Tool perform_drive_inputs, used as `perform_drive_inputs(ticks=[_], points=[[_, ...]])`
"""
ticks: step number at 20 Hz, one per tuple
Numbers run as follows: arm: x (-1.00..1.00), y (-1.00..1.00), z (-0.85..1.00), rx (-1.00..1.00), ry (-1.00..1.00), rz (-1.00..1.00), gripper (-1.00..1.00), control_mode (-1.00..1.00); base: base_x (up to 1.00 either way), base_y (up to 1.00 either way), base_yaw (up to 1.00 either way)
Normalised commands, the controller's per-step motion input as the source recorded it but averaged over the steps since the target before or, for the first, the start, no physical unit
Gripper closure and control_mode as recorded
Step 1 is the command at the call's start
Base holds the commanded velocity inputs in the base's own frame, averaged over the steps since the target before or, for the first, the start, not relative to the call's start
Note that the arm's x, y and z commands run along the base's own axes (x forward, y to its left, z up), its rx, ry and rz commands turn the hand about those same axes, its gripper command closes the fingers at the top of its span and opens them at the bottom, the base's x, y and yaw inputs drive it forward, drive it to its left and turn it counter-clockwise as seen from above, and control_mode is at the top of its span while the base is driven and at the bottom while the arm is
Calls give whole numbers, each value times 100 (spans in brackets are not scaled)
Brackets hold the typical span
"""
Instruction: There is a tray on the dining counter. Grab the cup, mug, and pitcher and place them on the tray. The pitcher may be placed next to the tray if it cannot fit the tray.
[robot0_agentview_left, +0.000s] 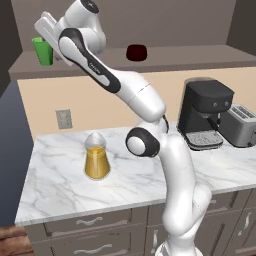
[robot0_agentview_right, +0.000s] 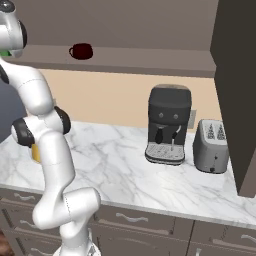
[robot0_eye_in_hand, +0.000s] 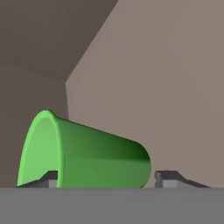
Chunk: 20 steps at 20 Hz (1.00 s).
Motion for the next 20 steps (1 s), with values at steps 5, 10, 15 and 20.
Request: perform_drive_inputs(ticks=[5,10,15,20], points=[[-9,0,-9,0,-2,0,100,-100,0,0,0],[-34,-1,-26,0,-13,0,100,-100,0,0,0],[-46,-9,-33,0,-20,-4,100,-100,0,0,0],[-55,-34,-32,0,-21,-5,100,-100,0,0,0]])
